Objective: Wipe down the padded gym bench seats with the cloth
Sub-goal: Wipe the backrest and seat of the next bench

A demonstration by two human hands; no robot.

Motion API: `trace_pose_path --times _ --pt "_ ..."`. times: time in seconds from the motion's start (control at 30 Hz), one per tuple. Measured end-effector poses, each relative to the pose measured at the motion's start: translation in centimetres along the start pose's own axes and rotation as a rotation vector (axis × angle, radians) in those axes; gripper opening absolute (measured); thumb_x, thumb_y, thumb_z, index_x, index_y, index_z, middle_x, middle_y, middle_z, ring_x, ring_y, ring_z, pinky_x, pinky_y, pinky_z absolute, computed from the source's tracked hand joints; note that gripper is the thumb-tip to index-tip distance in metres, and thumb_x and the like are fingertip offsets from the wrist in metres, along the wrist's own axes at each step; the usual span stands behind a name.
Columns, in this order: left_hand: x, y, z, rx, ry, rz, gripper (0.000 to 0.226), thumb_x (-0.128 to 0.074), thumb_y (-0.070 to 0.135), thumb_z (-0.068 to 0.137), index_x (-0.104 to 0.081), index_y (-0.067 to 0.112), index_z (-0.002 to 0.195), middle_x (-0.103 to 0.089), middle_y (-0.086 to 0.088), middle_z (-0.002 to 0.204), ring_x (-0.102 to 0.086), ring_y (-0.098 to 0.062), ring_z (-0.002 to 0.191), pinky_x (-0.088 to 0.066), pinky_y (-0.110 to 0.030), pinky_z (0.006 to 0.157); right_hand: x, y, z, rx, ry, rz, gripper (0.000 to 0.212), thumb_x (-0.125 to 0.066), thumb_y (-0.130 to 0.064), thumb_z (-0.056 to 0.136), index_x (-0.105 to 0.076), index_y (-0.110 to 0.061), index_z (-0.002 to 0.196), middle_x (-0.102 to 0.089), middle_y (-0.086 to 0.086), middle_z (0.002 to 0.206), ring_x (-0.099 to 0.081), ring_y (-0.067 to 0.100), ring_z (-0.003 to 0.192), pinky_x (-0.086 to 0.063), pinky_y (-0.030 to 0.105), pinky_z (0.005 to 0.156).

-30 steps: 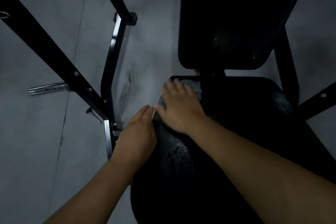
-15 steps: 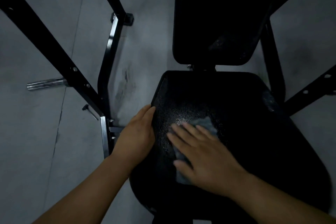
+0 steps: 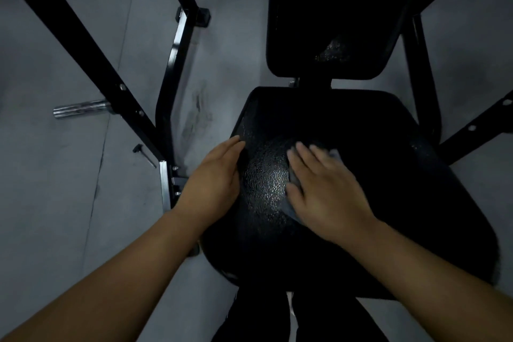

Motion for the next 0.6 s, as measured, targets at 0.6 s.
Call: trace_pose_path --times 0.6 --pt "-0.6 3.4 -9.0 0.063 0.043 0.044 0.047 -0.045 0.009 0.101 -0.043 0.010 0.149 -0.038 -0.006 0.157 -0.028 -0.018 0.147 -0.006 -0.010 0.113 -1.1 -8.3 -10.1 0.289 -0.007 0.028 0.065 -0.026 -0.042 0.098 -0.030 -0.009 0.155 -0.028 0.012 0.162 -0.025 0.027 0.150 -0.015 0.042 0.124"
Point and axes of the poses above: each hand's wrist, its own z-axis towards the middle knuckle, its own x-axis out of the back of the hand, y = z × x, the point moved 5 cm from there along z, towards the middle knuckle
